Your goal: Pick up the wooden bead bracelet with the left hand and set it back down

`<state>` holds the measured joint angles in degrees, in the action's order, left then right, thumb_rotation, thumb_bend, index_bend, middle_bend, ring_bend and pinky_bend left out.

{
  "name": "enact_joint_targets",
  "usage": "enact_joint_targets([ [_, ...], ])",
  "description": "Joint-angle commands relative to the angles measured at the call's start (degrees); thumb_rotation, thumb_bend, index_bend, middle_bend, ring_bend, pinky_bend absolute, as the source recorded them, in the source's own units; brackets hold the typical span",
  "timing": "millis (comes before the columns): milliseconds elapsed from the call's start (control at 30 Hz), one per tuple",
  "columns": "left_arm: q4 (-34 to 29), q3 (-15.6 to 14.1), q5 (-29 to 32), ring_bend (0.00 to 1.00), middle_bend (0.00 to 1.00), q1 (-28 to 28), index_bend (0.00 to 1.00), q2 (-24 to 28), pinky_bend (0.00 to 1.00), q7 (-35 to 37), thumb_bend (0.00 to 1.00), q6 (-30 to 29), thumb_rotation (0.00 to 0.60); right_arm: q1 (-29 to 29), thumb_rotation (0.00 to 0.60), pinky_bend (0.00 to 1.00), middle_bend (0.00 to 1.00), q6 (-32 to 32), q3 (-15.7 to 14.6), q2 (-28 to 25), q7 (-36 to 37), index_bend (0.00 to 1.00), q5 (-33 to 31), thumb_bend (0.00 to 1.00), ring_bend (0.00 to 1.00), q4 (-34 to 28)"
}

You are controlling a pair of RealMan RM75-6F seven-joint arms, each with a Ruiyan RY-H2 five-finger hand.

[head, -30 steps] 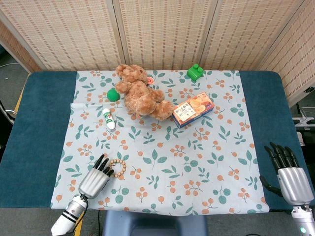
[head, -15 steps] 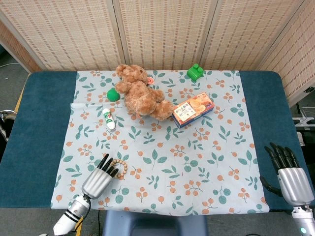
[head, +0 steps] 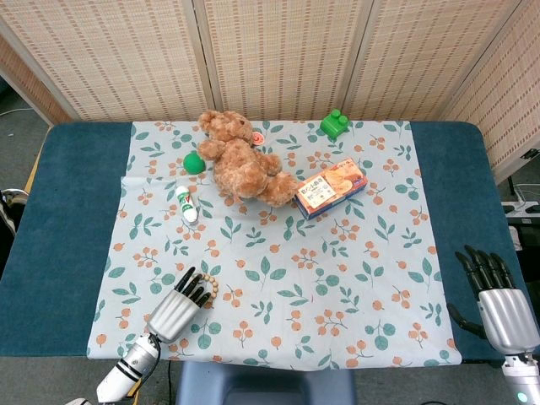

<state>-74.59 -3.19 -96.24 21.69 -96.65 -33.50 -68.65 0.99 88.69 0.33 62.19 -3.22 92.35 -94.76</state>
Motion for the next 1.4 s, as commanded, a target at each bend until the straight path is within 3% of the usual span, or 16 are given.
enact_joint_targets([
  [33, 0.32, -0.11, 0.27, 0.11, 0.31, 0.1, 0.3, -0.13, 0.0, 0.34, 0.5, 0.17, 0.6, -0.03, 0.551, 0.0, 0.0, 0.01, 0.03, -0.06, 0.04, 0.0, -0.05, 0.24, 0.0, -0.02],
  [500, 2.49, 0.09, 4.14, 0.17, 0.5, -0.85, 0.46, -0.97, 0.0, -1.54, 0.51, 1.51, 0.6, -0.3, 0.552, 0.0, 0.0, 0.52, -0.11, -0.17, 0.16, 0.0, 0.47, 0.24, 0.0, -0.04],
  [700, -3.28, -0.21, 7.44, 0.16, 0.5, -0.05, 0.45, 1.95, 0.0, -5.27, 0.52, 5.94, 0.6, -0.32, 0.552, 0.0, 0.0, 0.5, -0.01, -0.17, 0.23, 0.0, 0.3, 0.24, 0.0, 0.0],
  [900, -9.48, 0.01, 8.35, 0.16, 0.48, 0.42, 0.4, 4.86, 0.0, -9.14, 0.48, 6.04, 0.6, -0.4, 0.552, 0.0, 0.0, 0.58, -0.07, -0.29, 0.39, 0.0, 0.41, 0.24, 0.0, -0.03],
  [1400, -12.3, 0.32, 16.65, 0.16, 0.49, 0.87, 0.42, 5.02, 0.0, -21.11, 0.48, 8.53, 0.6, -0.69, 0.551, 0.0, 0.0, 1.14, -0.34, -0.73, 1.35, 0.0, 1.17, 0.24, 0.0, -0.04],
])
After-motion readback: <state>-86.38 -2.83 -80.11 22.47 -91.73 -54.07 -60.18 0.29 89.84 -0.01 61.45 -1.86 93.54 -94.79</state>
